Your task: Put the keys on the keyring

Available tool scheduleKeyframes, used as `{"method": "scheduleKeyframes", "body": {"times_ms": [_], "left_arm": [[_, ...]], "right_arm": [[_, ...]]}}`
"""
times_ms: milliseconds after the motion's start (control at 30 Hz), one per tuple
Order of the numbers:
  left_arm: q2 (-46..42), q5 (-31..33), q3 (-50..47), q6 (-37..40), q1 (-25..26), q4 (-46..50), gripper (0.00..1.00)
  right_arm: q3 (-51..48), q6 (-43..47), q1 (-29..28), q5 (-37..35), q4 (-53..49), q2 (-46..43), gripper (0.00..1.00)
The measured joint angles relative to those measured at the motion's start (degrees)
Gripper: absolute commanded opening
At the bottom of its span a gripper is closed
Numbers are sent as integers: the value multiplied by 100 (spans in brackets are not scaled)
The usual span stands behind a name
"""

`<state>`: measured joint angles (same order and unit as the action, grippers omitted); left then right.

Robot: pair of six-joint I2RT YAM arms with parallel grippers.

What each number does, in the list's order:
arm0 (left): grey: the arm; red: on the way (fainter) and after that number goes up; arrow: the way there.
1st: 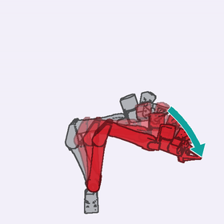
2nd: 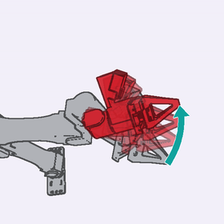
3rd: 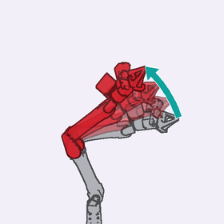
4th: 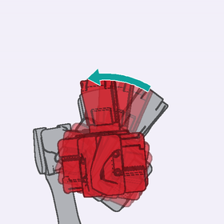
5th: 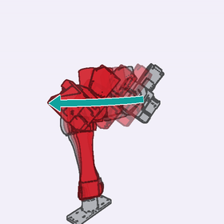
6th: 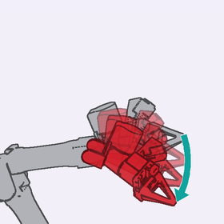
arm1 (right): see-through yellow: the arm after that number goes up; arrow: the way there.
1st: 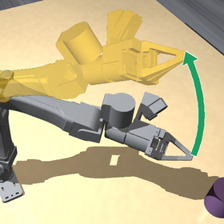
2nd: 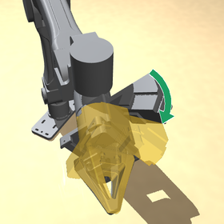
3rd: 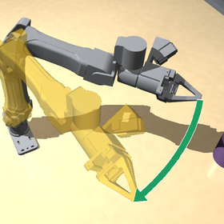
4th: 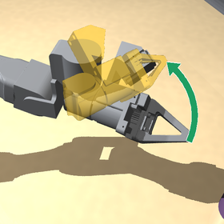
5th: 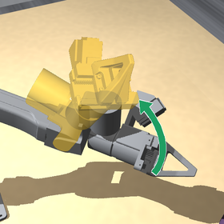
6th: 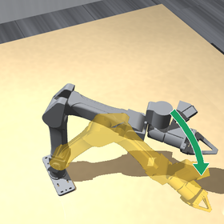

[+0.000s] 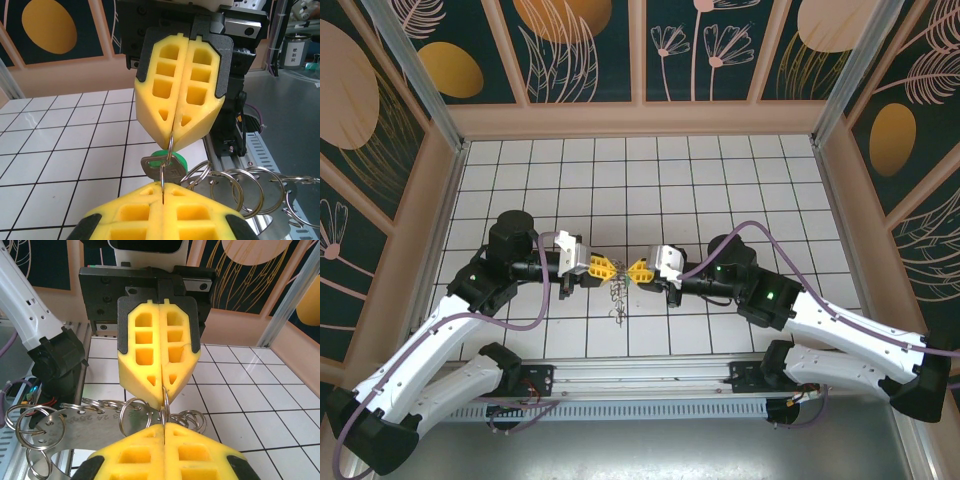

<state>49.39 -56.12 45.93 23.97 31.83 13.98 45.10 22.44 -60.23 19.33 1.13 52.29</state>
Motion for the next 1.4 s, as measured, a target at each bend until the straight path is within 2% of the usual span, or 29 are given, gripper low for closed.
{"method": "scheduleKeyframes", "body": {"times_ms": [467, 800, 1400], "left_arm": [[11, 63, 0, 2, 0, 13, 0], [11, 63, 0, 0, 0, 17, 0], [11, 68, 0, 0, 0, 20, 0]], "right_arm": [[0, -33, 94, 31, 2, -15, 0], [0, -50, 142, 348, 0, -4, 0], [0, -50, 201, 326, 7, 39, 0]]}}
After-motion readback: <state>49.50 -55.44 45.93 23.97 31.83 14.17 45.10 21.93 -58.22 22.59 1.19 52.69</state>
